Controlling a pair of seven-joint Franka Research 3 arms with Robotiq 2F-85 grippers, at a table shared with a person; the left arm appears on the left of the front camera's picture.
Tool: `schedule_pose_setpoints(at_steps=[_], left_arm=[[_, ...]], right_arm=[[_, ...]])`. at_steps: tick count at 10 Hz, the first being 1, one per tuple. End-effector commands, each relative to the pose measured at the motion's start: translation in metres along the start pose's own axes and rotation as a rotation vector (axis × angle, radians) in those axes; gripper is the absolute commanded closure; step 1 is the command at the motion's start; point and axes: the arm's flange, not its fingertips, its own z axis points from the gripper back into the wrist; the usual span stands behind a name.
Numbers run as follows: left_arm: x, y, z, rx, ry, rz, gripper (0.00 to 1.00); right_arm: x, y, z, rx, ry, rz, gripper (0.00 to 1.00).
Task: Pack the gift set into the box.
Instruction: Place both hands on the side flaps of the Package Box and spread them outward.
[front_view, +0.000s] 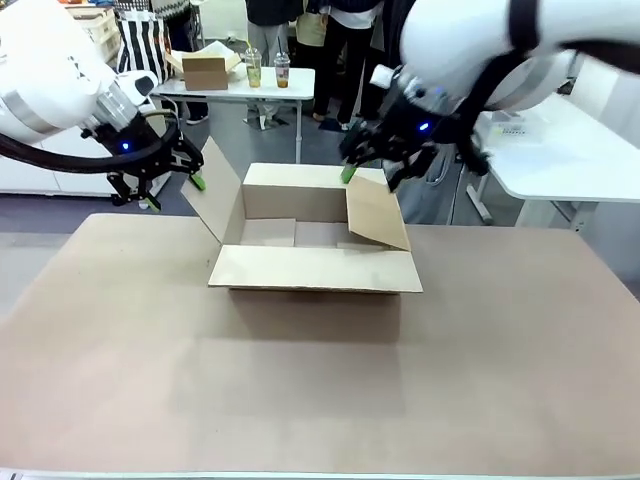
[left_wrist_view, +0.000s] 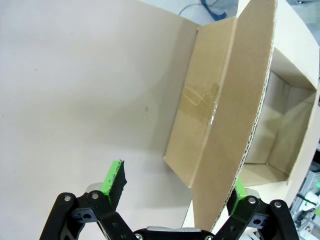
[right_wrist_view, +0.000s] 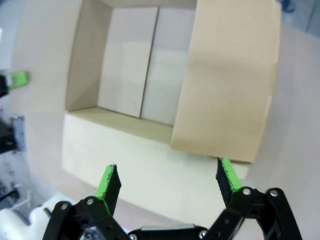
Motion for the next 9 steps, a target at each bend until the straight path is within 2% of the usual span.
schedule_pose_setpoints(at_steps=[1, 2, 4, 6, 9], left_arm=[[0.001, -0.002, 0.002, 0.018, -0.01, 0.011, 0.0], [0.001, -0.002, 0.002, 0.018, -0.01, 0.011, 0.0], [0.001, -0.002, 0.002, 0.018, -0.01, 0.011, 0.0], [0.001, -0.002, 0.002, 0.018, -0.01, 0.011, 0.0], [0.001, -0.002, 0.002, 0.018, -0.01, 0.011, 0.0]], right_arm=[[0.032, 0.024, -0.011, -0.118, -0.022, -0.023, 0.0], [0.044, 0.039, -0.03, -0.25, -0.05, -0.035, 0.0], [0.06, 0.056, -0.058, -0.437, -0.035, -0.019, 0.0], [0.069, 0.064, -0.089, -0.494, 0.036, 0.023, 0.0], [0.07, 0.057, -0.12, -0.599, 0.064, -0.004, 0.0]])
